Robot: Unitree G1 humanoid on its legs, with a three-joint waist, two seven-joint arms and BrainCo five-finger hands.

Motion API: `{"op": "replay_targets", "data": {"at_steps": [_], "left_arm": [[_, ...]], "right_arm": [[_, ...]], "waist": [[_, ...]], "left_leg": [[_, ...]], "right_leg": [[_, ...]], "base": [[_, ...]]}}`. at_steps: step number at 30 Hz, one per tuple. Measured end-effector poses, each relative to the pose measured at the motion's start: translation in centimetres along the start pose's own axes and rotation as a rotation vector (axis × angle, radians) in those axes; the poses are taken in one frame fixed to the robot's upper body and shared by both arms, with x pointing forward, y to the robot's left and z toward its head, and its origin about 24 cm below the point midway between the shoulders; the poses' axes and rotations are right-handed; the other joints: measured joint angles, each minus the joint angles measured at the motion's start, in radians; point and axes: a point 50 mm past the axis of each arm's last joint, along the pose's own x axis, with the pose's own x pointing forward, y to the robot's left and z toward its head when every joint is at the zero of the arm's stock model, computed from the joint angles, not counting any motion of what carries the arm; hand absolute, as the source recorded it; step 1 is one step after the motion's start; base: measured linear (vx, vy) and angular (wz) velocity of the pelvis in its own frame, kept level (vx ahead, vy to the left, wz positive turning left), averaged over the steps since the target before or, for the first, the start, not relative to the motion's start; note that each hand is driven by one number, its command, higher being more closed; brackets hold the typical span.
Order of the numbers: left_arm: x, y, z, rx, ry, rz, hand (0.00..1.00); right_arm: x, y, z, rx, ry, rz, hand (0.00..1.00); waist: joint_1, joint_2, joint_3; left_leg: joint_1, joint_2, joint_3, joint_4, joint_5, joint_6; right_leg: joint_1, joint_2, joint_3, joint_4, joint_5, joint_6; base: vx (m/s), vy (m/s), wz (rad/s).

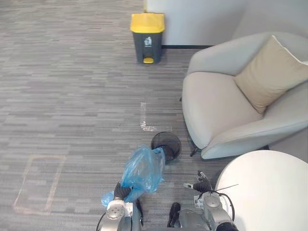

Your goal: Gather rubbish on tea table into small bin, then transfer packed bag to large trash can.

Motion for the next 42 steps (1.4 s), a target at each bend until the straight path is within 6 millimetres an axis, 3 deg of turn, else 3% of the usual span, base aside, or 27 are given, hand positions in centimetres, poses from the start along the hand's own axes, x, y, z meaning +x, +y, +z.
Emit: {"op": "replay_targets", "data": {"at_steps": [3, 7, 10, 12, 14, 15, 17, 18, 19, 21, 24, 25, 26, 27, 29, 31, 32, 33, 35, 37, 40, 42], "left_arm": [[0.1, 1.4, -1.4, 0.068, 0.061, 0.013, 1.00], [0.0, 2.2, -2.1, 0.095, 0.088, 0.024, 1.00], [-0.1, 2.9, -2.6, 0.104, 0.108, 0.042, 1.00], [-0.2, 3.3, -2.8, 0.079, 0.118, 0.065, 1.00], [-0.3, 3.1, -2.9, 0.074, 0.120, 0.061, 1.00], [-0.4, 3.2, -3.1, 0.076, 0.123, 0.064, 1.00], [-0.6, 3.3, -3.2, 0.075, 0.123, 0.070, 1.00], [-0.7, 3.5, -2.8, 0.074, 0.102, 0.088, 1.00], [-0.7, 3.7, -2.8, 0.073, 0.102, 0.094, 1.00], [-0.6, 4.0, -2.5, 0.067, 0.092, 0.105, 1.00], [0.0, 3.1, -1.3, 0.059, 0.060, 0.083, 1.00], [0.2, 2.9, -1.0, 0.057, 0.049, 0.074, 1.00], [0.4, 2.6, -0.6, 0.060, 0.039, 0.060, 1.00], [0.5, 1.5, -0.6, 0.051, 0.048, 0.035, 1.00], [0.7, 0.4, 0.1, 0.035, 0.028, 0.011, 1.00], [0.7, -0.6, 0.7, 0.004, 0.009, -0.007, 1.00], [0.3, -0.7, 0.4, -0.018, 0.011, -0.003, 1.00], [0.2, -1.1, 0.5, -0.053, 0.009, -0.002, 1.00], [0.2, -0.8, 1.0, -0.060, -0.011, 0.003, 1.00], [0.4, 0.1, 1.5, -0.054, -0.037, 0.018, 1.00], [0.2, 0.4, 1.1, -0.066, -0.024, 0.034, 1.00], [0.1, 0.1, 0.8, -0.077, -0.011, 0.032, 1.00]], "right_arm": [[-0.2, 1.2, -0.5, 0.033, 0.027, 0.024, 0.00], [0.0, 0.9, -1.2, 0.019, 0.064, 0.020, 0.00], [0.1, 0.8, -1.5, 0.020, 0.088, 0.017, 0.00], [0.2, 0.6, -1.4, 0.019, 0.089, 0.007, 0.00], [0.2, 0.0, -1.7, 0.013, 0.100, -0.008, 0.00], [0.1, -0.2, -2.0, 0.009, 0.110, -0.012, 0.00], [0.0, -0.3, -2.3, 0.012, 0.120, -0.016, 0.00], [-0.2, -0.1, -2.5, 0.030, 0.125, -0.018, 0.00], [-0.4, 0.4, -2.9, 0.043, 0.136, -0.011, 0.00], [-0.5, 0.9, -2.6, 0.091, 0.128, -0.010, 0.00], [-0.6, 0.3, -2.6, 0.124, 0.128, -0.033, 0.00], [-0.6, 0.1, -2.8, 0.136, 0.132, -0.043, 0.00], [-0.8, -0.2, -3.3, 0.140, 0.150, -0.056, 0.00], [-0.9, -1.0, -3.9, 0.143, 0.167, -0.079, 0.00], [-0.7, -1.9, -3.7, 0.139, 0.155, -0.102, 0.00], [-0.8, -2.2, -3.7, 0.127, 0.150, -0.102, 0.00], [-1.0, -1.5, -3.8, 0.144, 0.152, -0.088, 0.00], [-1.1, -1.5, -3.8, 0.159, 0.152, -0.091, 0.00], [-0.8, -0.5, -2.9, 0.168, 0.130, -0.062, 0.00], [-0.5, 0.7, -1.9, 0.192, 0.107, -0.036, 0.00], [-0.7, 1.3, -2.0, 0.211, 0.117, -0.031, 0.00], [-0.8, 0.6, -2.6, 0.220, 0.135, -0.062, 0.00]], "waist": [[0.004, -0.039, -0.024], [0.004, -0.031, -0.026], [0.006, -0.030, -0.025], [0.005, -0.026, -0.024], [0.001, -0.034, -0.019], [-0.004, -0.043, -0.017], [-0.021, -0.039, -0.015], [-0.027, -0.039, -0.004], [-0.025, -0.038, 0.001], [-0.025, -0.047, -0.002], [-0.028, -0.050, -0.001], [-0.029, -0.053, -0.004], [-0.035, -0.069, -0.012], [-0.038, -0.031, -0.019], [-0.049, 0.002, -0.022], [-0.062, -0.013, -0.004], [-0.049, 0.007, -0.026], [-0.045, 0.038, -0.031], [-0.027, 0.037, -0.032], [-0.012, -0.006, -0.017], [0.014, -0.033, -0.014], [0.029, -0.017, -0.023]], "left_leg": [[0.019, -0.082, 0.009, -0.097, 0.055, 0.025], [0.025, -0.124, 0.009, -0.096, 0.055, 0.027], [0.022, -0.132, 0.004, -0.073, 0.032, 0.062], [0.003, -0.132, -0.006, -0.029, -0.006, 0.077], [-0.014, -0.155, -0.035, 0.028, -0.066, 0.090], [-0.009, -0.175, -0.058, 0.039, -0.085, 0.100], [0.001, -0.194, -0.107, 0.053, -0.106, 0.117], [0.035, -0.199, -0.138, 0.053, -0.113, 0.133], [0.047, -0.195, -0.158, 0.055, -0.124, 0.133], [0.075, -0.192, -0.202, 0.053, -0.152, 0.133], [0.144, -0.204, -0.254, -0.003, -0.169, 0.122], [0.171, -0.210, -0.272, -0.030, -0.170, 0.115], [0.209, -0.226, -0.311, -0.067, -0.179, 0.097], [0.242, -0.196, -0.345, -0.076, -0.180, 0.079], [0.233, -0.169, -0.334, -0.011, -0.121, 0.003], [0.208, -0.165, -0.273, 0.198, 0.004, -0.014], [0.143, -0.096, -0.210, 0.418, 0.064, -0.015], [0.099, -0.015, -0.135, 0.552, 0.002, 0.012], [0.011, 0.033, -0.080, 0.619, -0.069, 0.052], [-0.083, 0.035, -0.065, 0.566, -0.097, 0.062], [-0.186, 0.030, -0.105, 0.401, -0.093, 0.055], [-0.184, 0.013, -0.153, 0.151, 0.042, 0.032]], "right_leg": [[0.027, -0.028, 0.016, -0.113, 0.078, 0.037], [0.063, -0.055, 0.024, -0.182, 0.128, 0.055], [0.071, -0.057, 0.024, -0.183, 0.129, 0.059], [0.043, -0.080, 0.021, -0.103, 0.070, 0.079], [0.005, -0.136, 0.016, 0.050, -0.018, 0.104], [-0.007, -0.175, 0.018, 0.146, -0.034, 0.098], [-0.086, -0.205, 0.103, 0.361, 0.006, 0.030], [-0.160, -0.186, 0.194, 0.514, 0.035, -0.017], [-0.178, -0.155, 0.226, 0.556, -0.012, 0.014], [-0.218, -0.071, 0.235, 0.563, -0.105, 0.026], [-0.298, 0.010, 0.159, 0.444, -0.124, 0.018], [-0.304, 0.029, 0.151, 0.368, -0.107, 0.002], [-0.300, 0.040, 0.159, 0.297, -0.037, -0.078], [-0.267, 0.041, 0.117, 0.309, -0.064, -0.091], [-0.211, 0.040, 0.058, 0.308, -0.081, -0.116], [-0.203, -0.006, 0.012, 0.458, -0.097, -0.132], [-0.120, 0.042, 0.022, 0.228, -0.077, -0.098], [-0.067, 0.082, 0.028, 0.189, -0.088, -0.127], [-0.009, 0.114, 0.078, 0.138, -0.103, -0.130], [0.070, 0.101, 0.126, 0.072, -0.099, -0.122], [0.159, 0.080, 0.190, 0.004, -0.098, -0.102], [0.182, 0.078, 0.234, -0.001, -0.120, -0.038]], "base": [[-0.02, 0.199, 0.16], [-0.01, 0.179, 0.08], [0.00, 0.059, -0.02], [-0.01, 0.071, 0.14], [0.05, 0.104, 0.42], [0.13, 0.100, 0.66], [0.18, 0.122, 0.74], [0.23, 0.094, 0.65], [0.32, 0.040, 0.68], [0.27, -0.047, 0.62], [0.42, -0.084, 0.64], [0.50, -0.117, 0.88], [0.59, -0.115, 0.94], [0.62, -0.114, 0.88], [0.63, -0.107, 0.69], [0.50, -0.118, 0.46], [0.17, -0.098, -0.05], [0.26, -0.012, -0.31], [0.43, 0.077, -0.52], [0.46, 0.046, -0.60], [0.41, 0.200, -0.65], [0.38, 0.337, -0.83]]}}
